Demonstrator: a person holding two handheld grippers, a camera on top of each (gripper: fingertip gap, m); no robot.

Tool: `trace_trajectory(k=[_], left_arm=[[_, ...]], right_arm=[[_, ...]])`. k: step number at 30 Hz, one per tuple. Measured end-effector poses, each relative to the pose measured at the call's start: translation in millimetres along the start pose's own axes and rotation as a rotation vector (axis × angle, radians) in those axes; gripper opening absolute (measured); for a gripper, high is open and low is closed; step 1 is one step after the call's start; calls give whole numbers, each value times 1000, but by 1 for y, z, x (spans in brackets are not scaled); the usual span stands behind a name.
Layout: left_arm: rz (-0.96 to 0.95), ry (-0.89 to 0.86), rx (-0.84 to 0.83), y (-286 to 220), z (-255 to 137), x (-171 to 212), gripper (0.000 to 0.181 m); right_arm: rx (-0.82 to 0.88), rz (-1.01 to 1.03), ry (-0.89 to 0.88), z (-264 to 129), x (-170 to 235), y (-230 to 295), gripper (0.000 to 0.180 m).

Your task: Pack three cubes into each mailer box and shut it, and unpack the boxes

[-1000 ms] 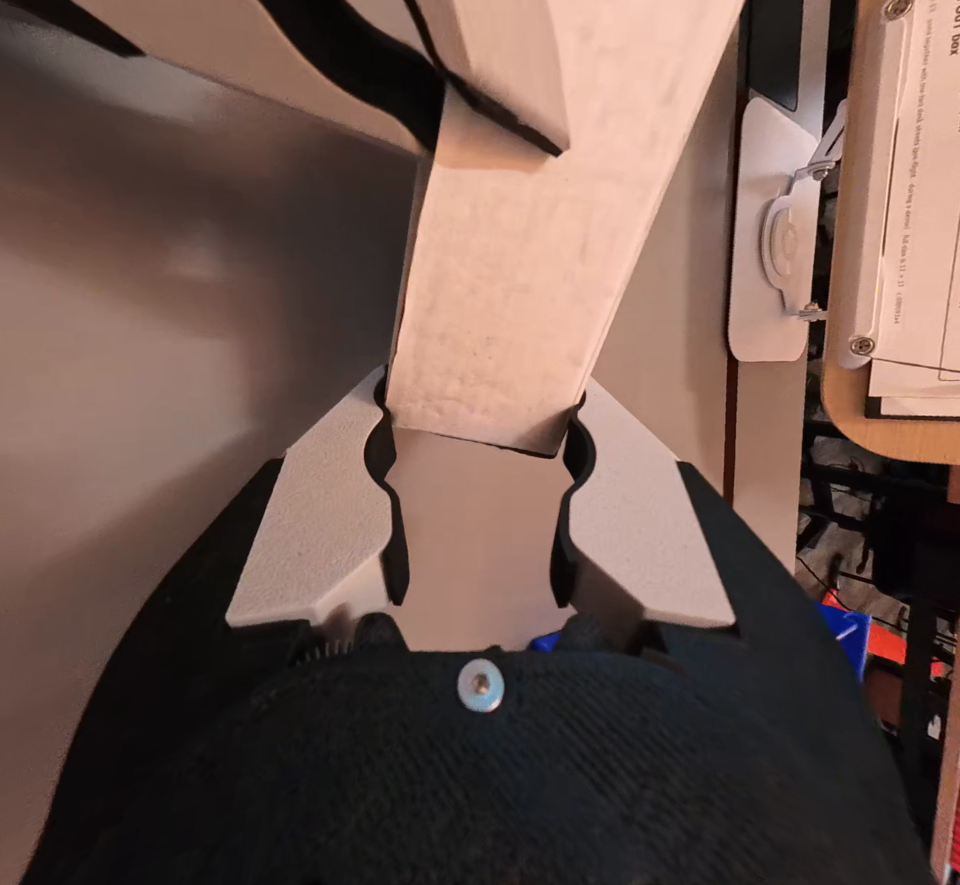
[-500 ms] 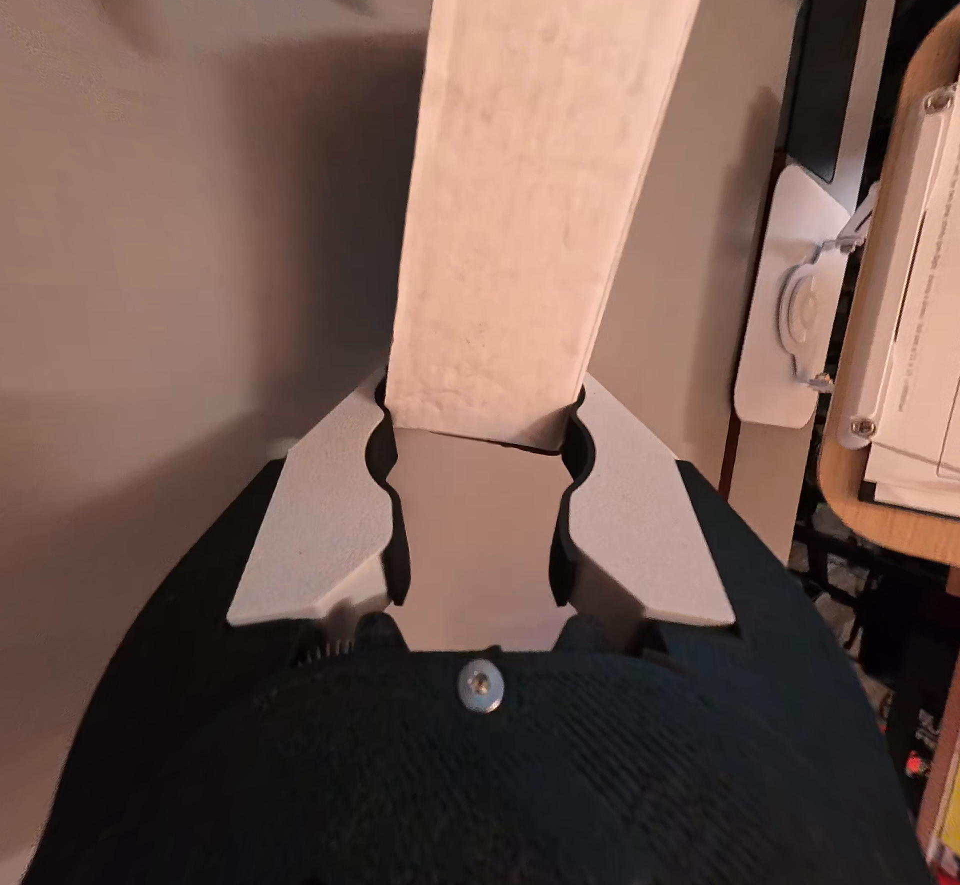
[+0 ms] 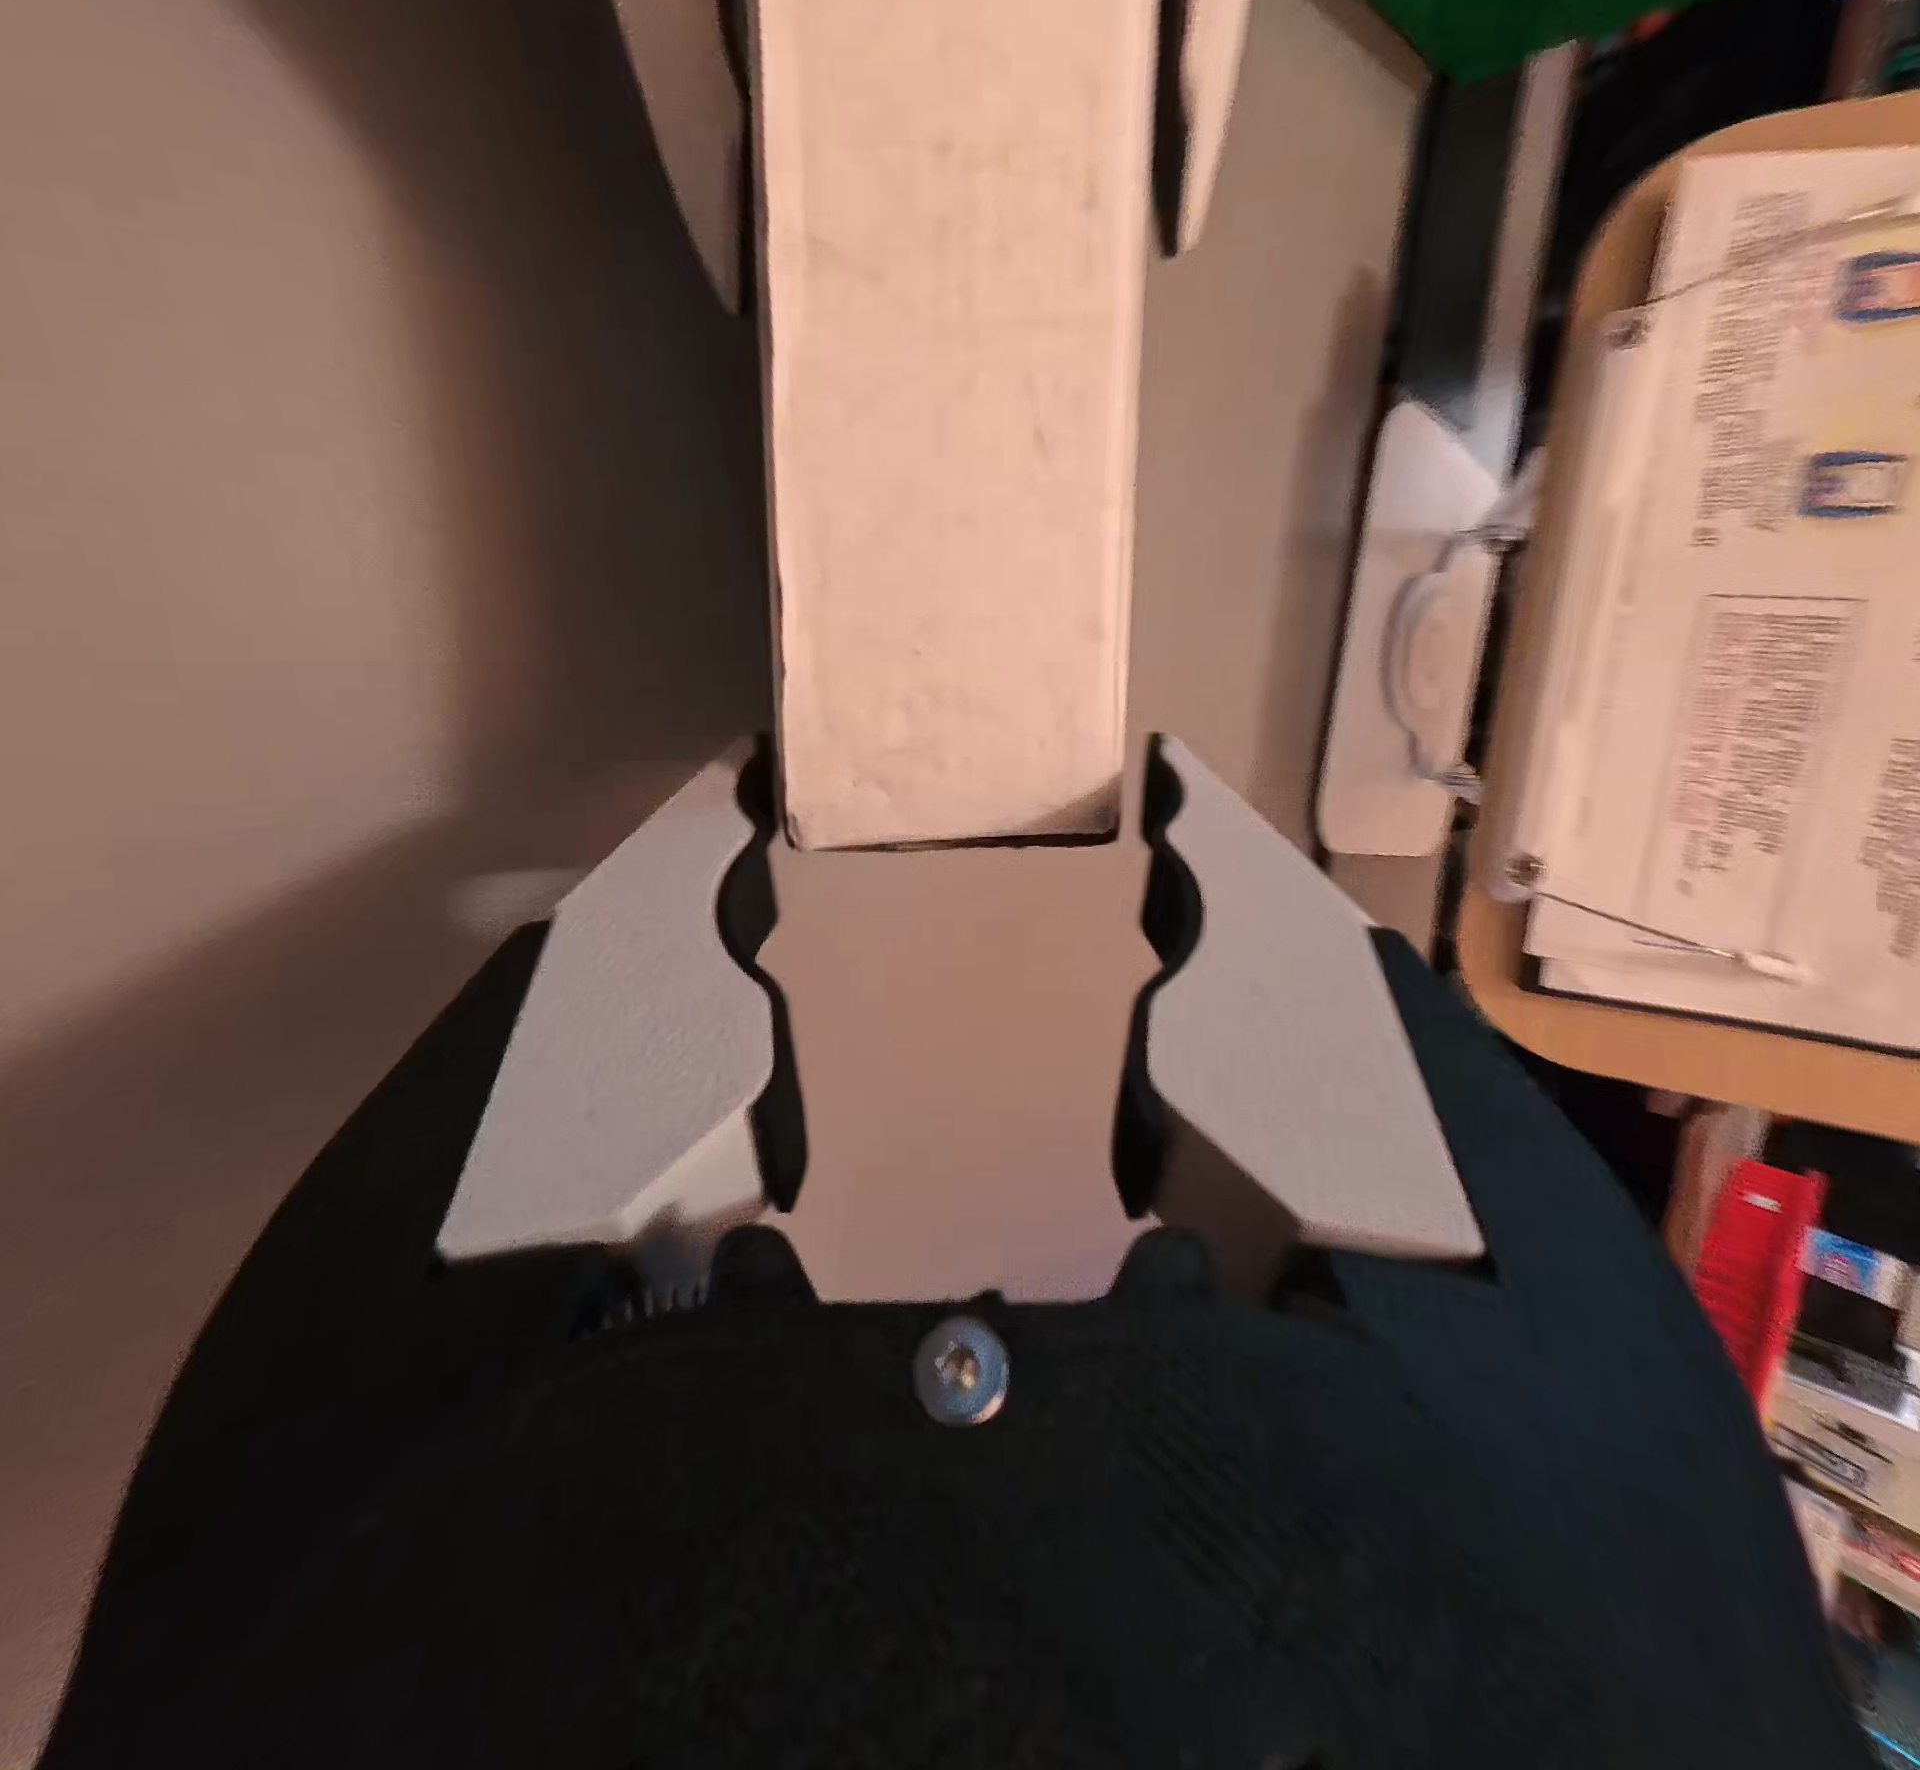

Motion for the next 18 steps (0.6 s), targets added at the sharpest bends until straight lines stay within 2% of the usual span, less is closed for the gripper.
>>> trace_trajectory(k=[1, 2, 5, 8, 10, 15, 18], left_arm=[[-7, 3, 0, 1, 1, 0, 78], [-15, 2, -1, 1, 1, 0, 78], [-21, 6, 0, 2, 2, -1, 78], [-34, 7, -4, 4, 3, -1, 78], [-27, 8, -7, 4, 3, -1, 78], [-7, 31, -32, 4, 5, -1, 78], [-9, 58, -42, 6, 6, 1, 76]], right_arm=[[49, -5, -32, -6, -5, -3, 85], [88, -10, -77, -13, -13, -4, 86], [206, -57, -182, -30, -37, -8, 69], [282, -181, -150, -28, -40, -7, 56], [288, -195, -144, -28, -40, -5, 51], [278, -285, -45, -25, -37, 5, 21], [366, -337, 16, -21, -34, 4, 15]])
Point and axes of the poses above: each gripper's, where its closed fingertips meet, z out along the fingers, x out of its underside, y = z × x across the jaws, the point moved 1 cm from there along -z, back along the fingers, and after that the axes turned 2 degrees about -z, right-handed, at the moved point
